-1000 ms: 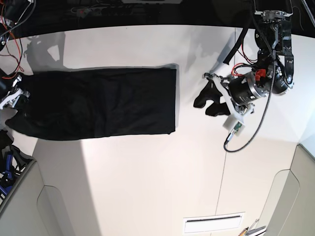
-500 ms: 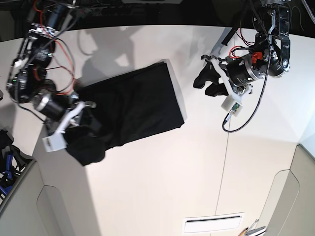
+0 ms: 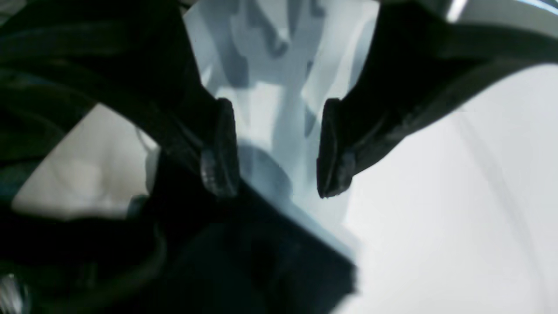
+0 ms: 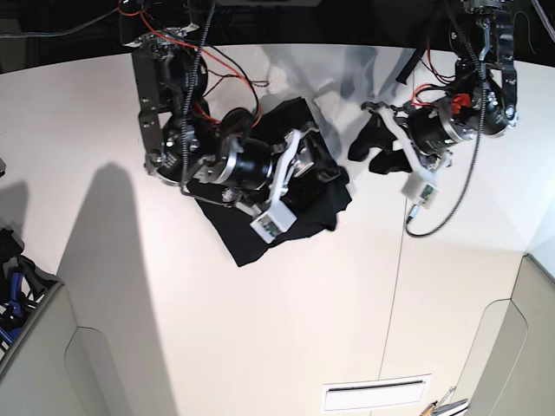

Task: Fold the T-shirt properly
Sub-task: 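Grasp the folded bundle with the right gripper and fold it over again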

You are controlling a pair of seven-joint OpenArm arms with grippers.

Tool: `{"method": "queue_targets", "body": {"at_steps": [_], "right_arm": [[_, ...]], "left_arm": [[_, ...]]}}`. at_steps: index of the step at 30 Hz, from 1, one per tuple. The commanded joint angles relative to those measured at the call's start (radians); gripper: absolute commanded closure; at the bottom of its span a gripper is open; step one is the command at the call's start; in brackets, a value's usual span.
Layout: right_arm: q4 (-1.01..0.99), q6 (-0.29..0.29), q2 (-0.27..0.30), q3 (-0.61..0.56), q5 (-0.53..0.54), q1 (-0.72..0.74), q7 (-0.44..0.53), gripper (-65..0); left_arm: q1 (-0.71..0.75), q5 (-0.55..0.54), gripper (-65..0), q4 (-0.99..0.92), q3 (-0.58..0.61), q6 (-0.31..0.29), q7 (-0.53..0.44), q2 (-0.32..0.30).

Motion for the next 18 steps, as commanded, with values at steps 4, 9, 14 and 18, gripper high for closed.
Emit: {"method": "queue_targets", "body": {"at_steps": [4,9,14,18], "right_arm": [[0.016,0.000,-0.003,-0.029,0.077,0.016,0.026,-37.5],[0.019,0.002,-0.004,-0.086,0.176,0.016,0.026,-37.5],[0.029,0.002,-0.004,-0.149,0.176,0.016,0.025,-37.3],[0.079,0.010,-0.008,-0.163,0.174,0.016,0.023,-37.3]], "left_arm": [[-0.008,-0.109,-32.5,0.018,-0.138,-0.023,0.022,-0.006],[-0.007,-0.173,-32.5,0.018,-0.247,-0.055,0.065,-0.006],[-0.008,-0.201,-32.5,0.018,-0.281,-0.055,0.065,-0.006],[-0.008,-0.224,-32.5,0.018,-0.281,-0.085,0.066,-0.006]]}}
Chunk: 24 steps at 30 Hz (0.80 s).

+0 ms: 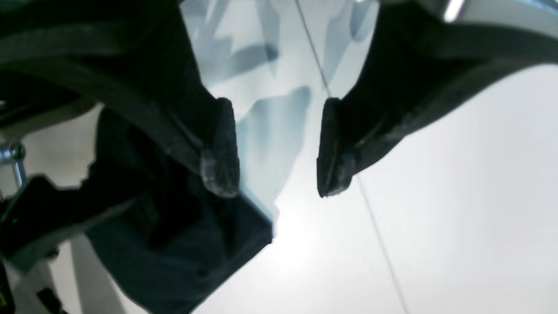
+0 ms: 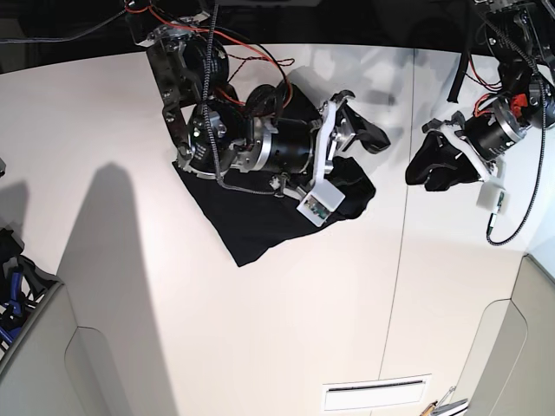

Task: Fold the T-shirt properly
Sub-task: 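Grasp the folded bundle with the right gripper and fold it over again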

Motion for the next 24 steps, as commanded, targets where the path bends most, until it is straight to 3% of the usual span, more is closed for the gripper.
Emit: {"method": "queue_targets", "body": {"at_steps": [1,7,8,10,12,13,18,22,24], "right_arm": [[0.042,0.009,-0.011,0.005,0.010,0.016,0.021,-37.3],[0.142,-0.011,-0.014,0.120,-0.096,0.035,0.082,-37.2],[0.142,-0.016,-0.013,0.155,-0.113,0.047,0.087,-34.9],[0.137,-0.046,-0.013,0.230,-0.153,0.067,0.088,-22.6],[0.126,-0.072,-0.007,0.303,-0.179,0.086,0.090,-3.9],[0.116,-0.072,0.001,0.337,-0.179,0.095,0.099,0.0],[0.013,-0.071,0.054,0.452,-0.184,0.158,0.163,0.0],[-0.147,-0.066,0.081,0.469,-0.184,0.223,0.218,0.0],[-0.237,-0.036,0.080,0.468,-0.182,0.254,0.225,0.0]], "left_arm": [[-0.008,-0.038,-32.5,0.018,-0.006,-0.013,-0.017,-0.011],[-0.009,-0.204,-32.4,0.019,-0.006,-0.039,0.016,-0.011],[-0.011,-0.224,-31.4,0.024,-0.006,-0.039,0.014,-0.011],[-0.011,-0.238,-22.8,0.039,-0.004,-0.039,0.016,-0.009],[-0.010,-0.240,-14.4,0.055,0.014,-0.039,0.037,-0.003],[-0.009,-0.248,-12.4,0.060,0.036,-0.039,0.051,-0.003],[-0.008,-0.272,-8.0,0.066,0.249,-0.039,0.082,-0.002],[-0.008,-0.168,-8.0,0.066,0.452,-0.039,0.021,0.005],[-0.008,-0.105,-8.0,0.066,0.521,-0.039,-0.012,0.021]]}}
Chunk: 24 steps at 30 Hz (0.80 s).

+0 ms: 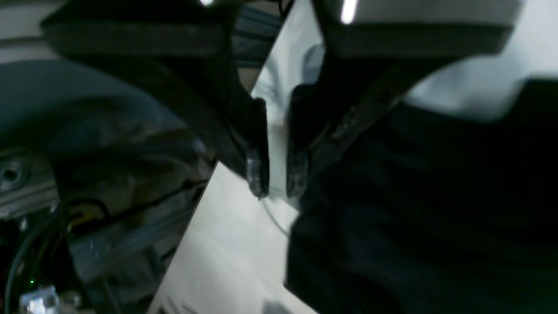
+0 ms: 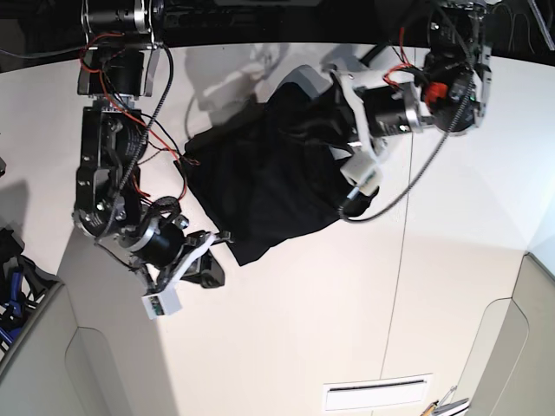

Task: Fold the T-shirt properly
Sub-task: 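Grasp the folded bundle with the right gripper and fold it over again, then hold the bundle with both grippers and square it, then release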

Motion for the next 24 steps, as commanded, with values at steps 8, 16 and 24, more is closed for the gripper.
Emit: {"method": "queue_targets", "body": {"at_steps": [8,16,24], "right_arm": [[-0.310,0.072,-0.005,-0.077,0.102,0.132,0.078,0.0],[-0.419,0.080,0.010,-0.159,0.030,0.151,0.105,0.0],[-0.419,0.080,0.087,-0.159,0.113,0.148,0.026,0.0]], "left_arm": [[-0.011,0.220,-8.0,-0.111,0.041,-0.009,-0.161,0.070],[-0.044,0.294,-8.0,-0.235,-0.058,-0.009,-0.160,0.070],[-0.185,0.339,-8.0,-0.423,-0.233,-0.009,-0.225,0.067]]}}
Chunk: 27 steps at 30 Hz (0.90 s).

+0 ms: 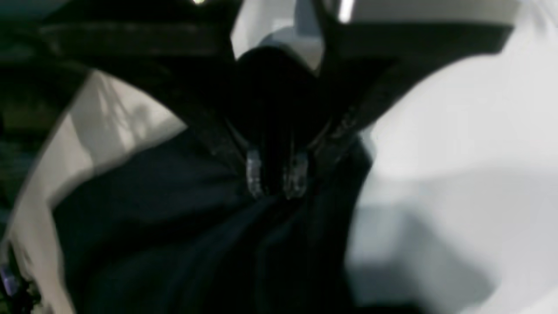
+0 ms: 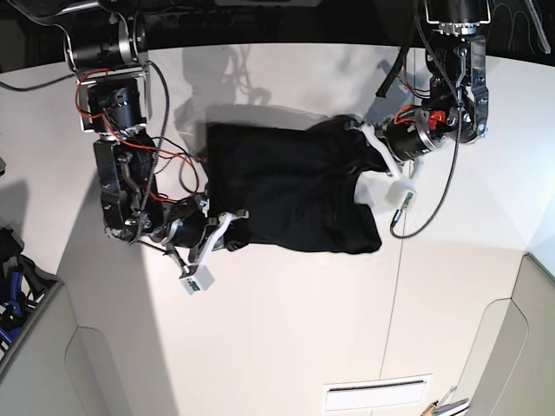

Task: Fold the T-shirt properly
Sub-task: 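Hold the bundle with both grippers and square it, then release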

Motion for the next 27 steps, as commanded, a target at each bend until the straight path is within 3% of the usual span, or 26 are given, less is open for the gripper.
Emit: {"method": "queue_targets", "body": {"at_steps": [1,8,11,14,20,25,27], "right_arm": [[0.013,0.006,0.009,0.001,0.034,0.024,-0.008,0.0],[0.032,0.021,0.011,0.001,0.174,-0.047,-0.086,0.0],[0.075,0.021,0.011,0.001,0.193,-0.113,-0.086,0.0],[0.149,0.021,0.011,0.008,0.195,-0.176,-0.086,0.0],[0.299,0.021,0.011,0.081,0.191,-0.242,-0.086,0.0],[0.318,0.021,0.011,0.153,0.183,-0.225,-0.078,0.0],[0.318,0.021,0.011,0.162,0.183,-0.218,-0.071,0.0]], "left_arm": [[-0.048,-0.005,-8.0,-0.014,-0.014,-0.003,-0.020,-0.007],[-0.242,0.006,-8.0,-0.139,-0.027,-0.003,-0.019,-0.006],[-0.290,0.043,-8.0,-0.140,-0.027,-0.003,-0.017,-0.007],[-0.311,0.013,-8.0,-0.122,-0.027,-0.003,0.000,-0.024],[-0.221,-0.142,-8.0,0.074,-0.027,-0.003,0.109,-0.097],[-0.051,-0.147,-8.0,0.211,-0.028,-0.003,0.120,-0.116],[0.004,-0.129,-7.9,0.219,-0.028,-0.003,0.074,-0.117]]}}
